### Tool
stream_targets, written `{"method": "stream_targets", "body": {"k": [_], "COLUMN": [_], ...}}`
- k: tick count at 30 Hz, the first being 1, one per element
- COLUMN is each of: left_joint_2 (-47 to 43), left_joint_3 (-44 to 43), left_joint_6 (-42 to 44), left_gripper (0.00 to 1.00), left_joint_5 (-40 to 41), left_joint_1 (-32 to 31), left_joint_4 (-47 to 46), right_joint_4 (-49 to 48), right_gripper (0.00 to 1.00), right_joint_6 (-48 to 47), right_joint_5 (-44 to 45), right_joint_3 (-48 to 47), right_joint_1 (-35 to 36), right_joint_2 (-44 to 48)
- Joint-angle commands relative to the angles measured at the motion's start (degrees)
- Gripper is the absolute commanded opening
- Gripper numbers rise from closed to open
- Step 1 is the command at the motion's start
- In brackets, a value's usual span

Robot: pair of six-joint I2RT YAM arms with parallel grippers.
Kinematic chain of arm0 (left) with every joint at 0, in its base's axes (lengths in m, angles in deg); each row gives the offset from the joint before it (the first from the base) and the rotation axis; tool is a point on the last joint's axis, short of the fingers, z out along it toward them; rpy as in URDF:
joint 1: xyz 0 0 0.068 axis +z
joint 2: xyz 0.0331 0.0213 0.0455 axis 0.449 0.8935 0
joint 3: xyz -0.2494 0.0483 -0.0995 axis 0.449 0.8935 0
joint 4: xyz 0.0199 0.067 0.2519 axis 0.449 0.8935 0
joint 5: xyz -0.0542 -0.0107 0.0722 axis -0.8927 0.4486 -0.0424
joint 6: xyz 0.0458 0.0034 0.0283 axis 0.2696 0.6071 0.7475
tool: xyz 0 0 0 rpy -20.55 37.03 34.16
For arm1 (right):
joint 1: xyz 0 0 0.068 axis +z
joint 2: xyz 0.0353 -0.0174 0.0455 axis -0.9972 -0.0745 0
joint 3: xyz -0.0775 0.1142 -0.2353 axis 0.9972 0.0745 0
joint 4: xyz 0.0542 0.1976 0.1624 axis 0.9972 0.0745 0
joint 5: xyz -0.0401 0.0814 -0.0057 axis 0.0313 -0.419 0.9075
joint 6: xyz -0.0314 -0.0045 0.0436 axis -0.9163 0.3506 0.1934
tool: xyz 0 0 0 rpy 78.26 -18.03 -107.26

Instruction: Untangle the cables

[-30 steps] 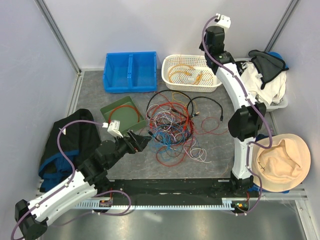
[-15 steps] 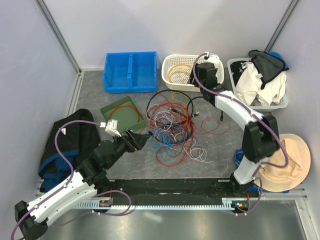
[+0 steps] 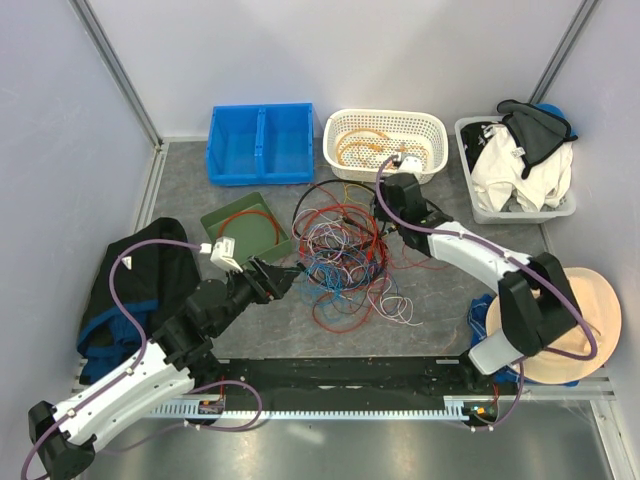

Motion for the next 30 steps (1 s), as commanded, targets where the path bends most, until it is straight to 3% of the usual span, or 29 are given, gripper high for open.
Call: {"method": "stream_targets", "body": {"k": [1, 12, 15, 18, 19, 22, 30], "left_joint_2": [-0.88, -2.29, -2.55, -2.21, -2.03, -1.68, -3.52], "left_joint_3": [-2.19, -6.06, -5.71, -5.62, -5.71, -6.32, -7.82], "left_joint_6": [-1.76, 0.62, 0.62, 0.53, 0.53, 1.05, 5.27], "left_gripper": [0.86, 0.86, 0.86, 0.86, 0.86, 0.86, 0.93], "left_joint_5": [-0.17, 1.06, 1.24, 1.59, 1.68, 2.38, 5.54], "left_joint_1": [-0.10, -0.10, -0.10, -0.10, -0.10, -0.10, -0.10], "left_joint_4": [0.44, 5.09, 5.18, 5.10, 5.10, 4.83, 1.50], "right_joint_4": [-2.47, -2.66, -2.48, -2.83, -3.18, -4.59, 2.86], "right_gripper": [0.43, 0.41, 0.35, 0.19, 0.10, 0.03, 0.00], "right_joint_6": [0.99, 1.08, 1.43, 1.87, 1.96, 2.75, 2.23], "right_joint_5": [-1.78, -1.61, -1.70, -1.44, -1.00, 0.41, 5.15], "right_joint_3": [1.76, 0.71, 1.50, 3.25, 4.13, 7.65, 9.59], "right_joint_1": [-0.01, -0.09, -0.01, 0.08, 0.17, 3.23, 13.52], "right_joint_2": [-3.62, -14.27, -14.71, -13.23, -10.87, -2.70, 23.83]}}
